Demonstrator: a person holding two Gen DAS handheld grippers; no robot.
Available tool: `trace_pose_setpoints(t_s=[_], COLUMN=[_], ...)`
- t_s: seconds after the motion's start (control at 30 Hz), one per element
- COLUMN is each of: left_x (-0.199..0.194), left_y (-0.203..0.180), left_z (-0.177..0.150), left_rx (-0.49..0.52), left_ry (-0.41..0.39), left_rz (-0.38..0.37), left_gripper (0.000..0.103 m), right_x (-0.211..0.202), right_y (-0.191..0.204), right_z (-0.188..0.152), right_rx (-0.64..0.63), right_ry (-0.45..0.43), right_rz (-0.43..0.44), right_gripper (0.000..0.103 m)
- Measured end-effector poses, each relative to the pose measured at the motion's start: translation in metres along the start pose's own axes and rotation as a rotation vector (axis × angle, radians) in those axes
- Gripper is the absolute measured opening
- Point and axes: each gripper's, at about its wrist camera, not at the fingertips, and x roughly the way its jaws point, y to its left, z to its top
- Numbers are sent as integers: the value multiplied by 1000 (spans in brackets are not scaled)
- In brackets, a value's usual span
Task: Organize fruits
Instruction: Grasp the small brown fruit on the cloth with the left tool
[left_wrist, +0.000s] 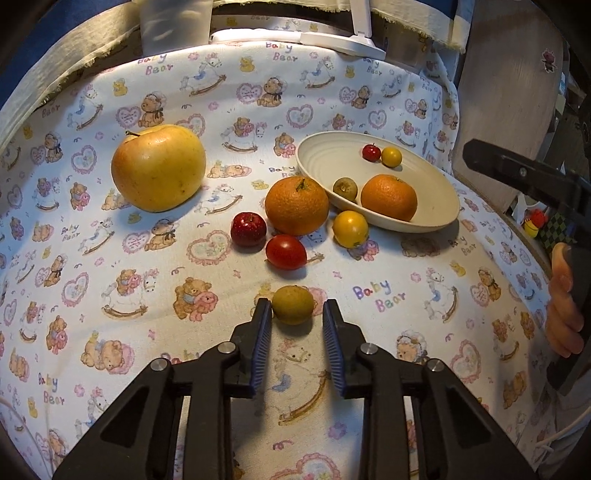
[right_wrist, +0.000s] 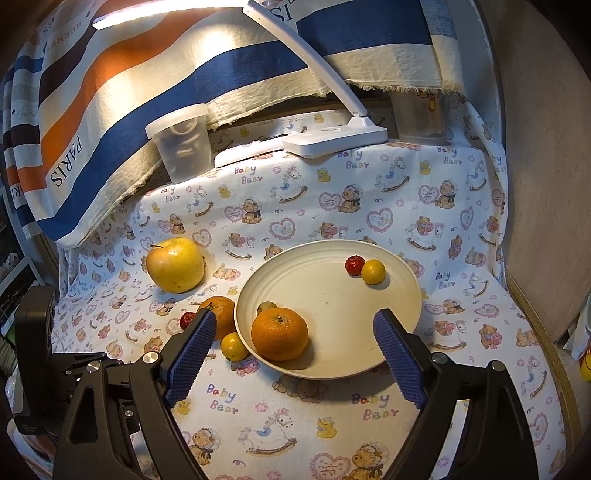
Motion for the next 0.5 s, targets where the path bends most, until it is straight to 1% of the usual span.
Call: trace_pose_setpoints(t_s=[0.13,0.3,0.37,0.5], left_x=[-4,-26,-36,-49], left_y=[1,8,12,25], left_z=[0,6,9,14], left_rx=[-7,-39,-52,-94], left_ry=[-13,-91,-125,-159], left_rz=[-2,-3,11,16], left_gripper=[22,22,22,22], right_x=[1,2,1,1], right_y=[1,2,2,4], right_z=[-1,-1,-1,-2], right_rx=[-7,-11,-8,-11], right_ry=[7,9,10,14], right_rz=[-4,-3,1,15], right_gripper=[88,88,88,88])
